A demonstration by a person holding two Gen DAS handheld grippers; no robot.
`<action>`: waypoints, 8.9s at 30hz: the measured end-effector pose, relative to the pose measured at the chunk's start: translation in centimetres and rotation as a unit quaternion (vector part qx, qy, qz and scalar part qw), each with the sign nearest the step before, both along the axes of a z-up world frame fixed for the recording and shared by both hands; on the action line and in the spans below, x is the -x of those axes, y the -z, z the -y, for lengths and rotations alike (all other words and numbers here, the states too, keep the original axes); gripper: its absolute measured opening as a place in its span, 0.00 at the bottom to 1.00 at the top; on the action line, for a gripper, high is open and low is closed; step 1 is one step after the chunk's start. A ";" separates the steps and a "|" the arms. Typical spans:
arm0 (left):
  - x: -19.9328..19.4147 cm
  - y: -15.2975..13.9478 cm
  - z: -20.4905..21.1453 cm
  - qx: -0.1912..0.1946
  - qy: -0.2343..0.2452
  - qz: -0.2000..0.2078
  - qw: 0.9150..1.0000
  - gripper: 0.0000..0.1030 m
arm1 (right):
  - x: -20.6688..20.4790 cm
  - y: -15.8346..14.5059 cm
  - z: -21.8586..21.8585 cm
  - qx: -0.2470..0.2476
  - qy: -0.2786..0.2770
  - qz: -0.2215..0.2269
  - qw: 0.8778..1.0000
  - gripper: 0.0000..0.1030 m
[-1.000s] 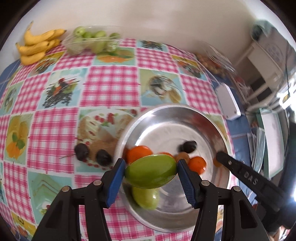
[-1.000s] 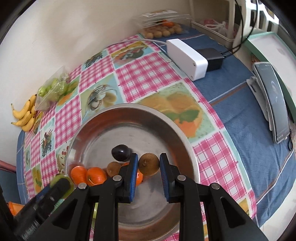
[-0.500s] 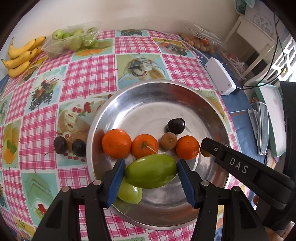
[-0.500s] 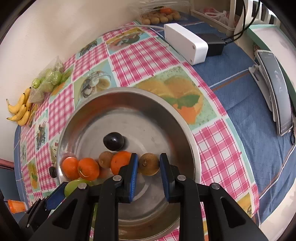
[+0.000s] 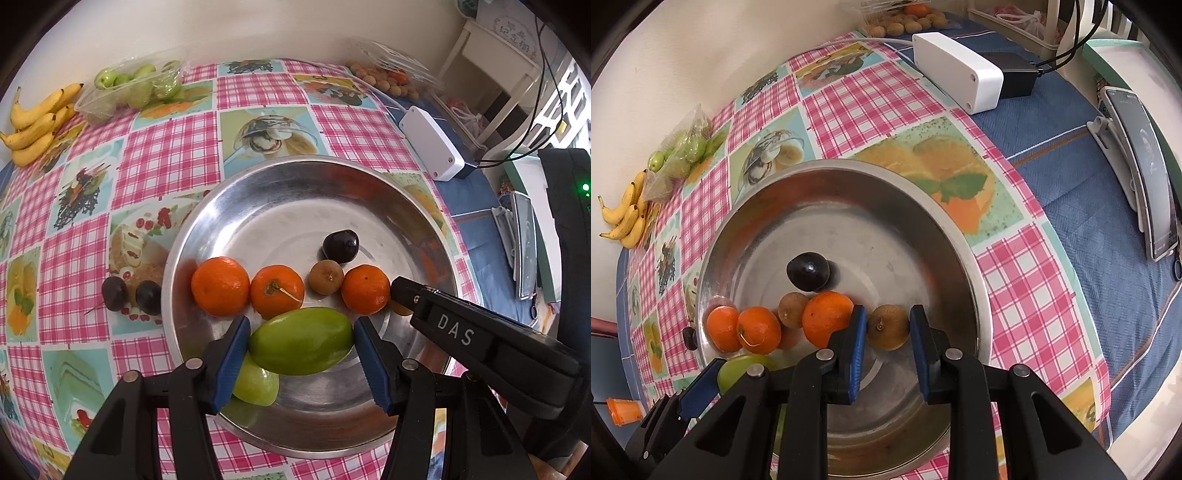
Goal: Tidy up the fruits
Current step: 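Open the left gripper dropping the green fruit while the right gripper releases the kiwi in the bowl, then withdraw both tools from the bowl, then move the left tool to a dark plum while the right tool approaches the other plum, then close the left gripper on the dark plum while the right tool reaches the other plum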
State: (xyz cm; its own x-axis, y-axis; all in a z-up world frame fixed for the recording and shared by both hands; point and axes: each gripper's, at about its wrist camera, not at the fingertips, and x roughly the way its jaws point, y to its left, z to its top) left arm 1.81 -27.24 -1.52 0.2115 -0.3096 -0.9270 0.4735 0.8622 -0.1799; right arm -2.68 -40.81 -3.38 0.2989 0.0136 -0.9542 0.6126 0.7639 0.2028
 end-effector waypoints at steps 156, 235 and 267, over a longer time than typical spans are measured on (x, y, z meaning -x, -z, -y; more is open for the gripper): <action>-9.2 -0.4 -24.6 -0.030 -0.291 0.048 0.955 1.00 | -5.3 -3.2 -13.7 0.049 -0.132 0.056 0.989 0.95; -9.6 4.0 -13.8 0.059 -0.193 -0.072 0.977 0.27 | -5.3 -1.3 -9.1 0.035 -0.077 0.008 0.996 0.95; -9.8 1.2 -23.0 0.097 -0.277 -0.067 0.953 0.27 | -8.5 -2.5 -17.8 0.024 -0.222 0.064 0.973 0.64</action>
State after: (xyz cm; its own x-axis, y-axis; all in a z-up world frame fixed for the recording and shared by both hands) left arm 11.66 -4.20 -2.72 0.2757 -0.3539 -0.8937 -0.0841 0.9173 -0.3892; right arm 5.80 -23.01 -0.83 0.3897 0.1250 -0.9124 0.1923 0.9579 0.2134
